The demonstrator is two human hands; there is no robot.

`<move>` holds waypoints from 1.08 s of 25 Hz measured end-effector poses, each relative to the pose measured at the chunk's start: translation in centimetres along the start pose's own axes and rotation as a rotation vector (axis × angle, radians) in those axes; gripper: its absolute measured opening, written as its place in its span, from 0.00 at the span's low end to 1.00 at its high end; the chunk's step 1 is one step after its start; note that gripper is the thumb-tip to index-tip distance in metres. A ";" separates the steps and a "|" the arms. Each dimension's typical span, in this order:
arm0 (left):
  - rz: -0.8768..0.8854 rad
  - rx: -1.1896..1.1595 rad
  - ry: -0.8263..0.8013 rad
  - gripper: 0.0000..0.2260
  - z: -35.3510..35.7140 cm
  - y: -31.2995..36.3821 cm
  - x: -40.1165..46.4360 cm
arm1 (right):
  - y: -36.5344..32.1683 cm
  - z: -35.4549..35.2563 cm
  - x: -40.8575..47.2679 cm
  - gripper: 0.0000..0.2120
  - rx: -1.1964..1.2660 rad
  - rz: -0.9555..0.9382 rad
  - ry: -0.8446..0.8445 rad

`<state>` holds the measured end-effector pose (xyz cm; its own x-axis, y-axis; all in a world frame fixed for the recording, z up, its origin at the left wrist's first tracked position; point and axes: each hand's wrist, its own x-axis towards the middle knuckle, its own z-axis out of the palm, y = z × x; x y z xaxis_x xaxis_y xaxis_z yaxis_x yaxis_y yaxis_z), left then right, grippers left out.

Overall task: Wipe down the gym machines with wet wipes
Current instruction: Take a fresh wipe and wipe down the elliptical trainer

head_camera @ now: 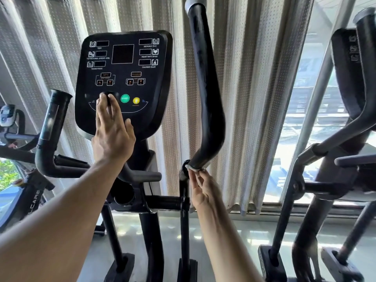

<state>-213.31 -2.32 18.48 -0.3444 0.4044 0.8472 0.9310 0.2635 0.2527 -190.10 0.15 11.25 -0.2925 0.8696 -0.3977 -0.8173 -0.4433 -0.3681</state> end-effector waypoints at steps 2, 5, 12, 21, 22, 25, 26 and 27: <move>-0.005 -0.001 -0.010 0.31 0.1 0.1 0.0 | -1.8 0.5 -3.6 0.01 0.009 -0.004 -0.064; -0.011 0.004 -0.023 0.32 0.1 0.1 0.0 | -3.7 1.1 -8.2 0.05 -0.008 -0.059 -0.158; -0.046 -0.023 -0.056 0.33 -0.5 0.8 0.0 | -5.2 2.6 -13.0 0.07 -0.425 -0.525 -0.308; -0.063 -0.031 -0.089 0.33 -0.8 0.8 0.0 | -10.7 5.3 -10.9 0.09 -1.598 -1.888 -0.509; -0.062 -0.033 -0.089 0.33 -0.7 0.7 0.0 | -10.9 5.4 -10.7 0.09 -1.664 -1.914 -0.519; -0.057 -0.032 -0.073 0.34 -0.6 0.6 0.0 | -10.6 3.8 -10.5 0.09 -1.716 -1.982 -0.654; -0.058 -0.033 -0.080 0.34 -0.6 0.6 0.0 | -10.3 2.6 -10.0 0.11 -1.754 -1.974 -0.690; -0.056 -0.034 -0.086 0.34 -0.5 0.6 -0.1 | -9.9 1.4 -9.2 0.13 -1.806 -1.947 -0.707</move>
<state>-212.62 -2.66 18.76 -0.4036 0.4640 0.7885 0.9131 0.2586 0.3151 -180.02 -3.14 19.66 -0.5103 0.1114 0.8528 0.4274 0.8933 0.1391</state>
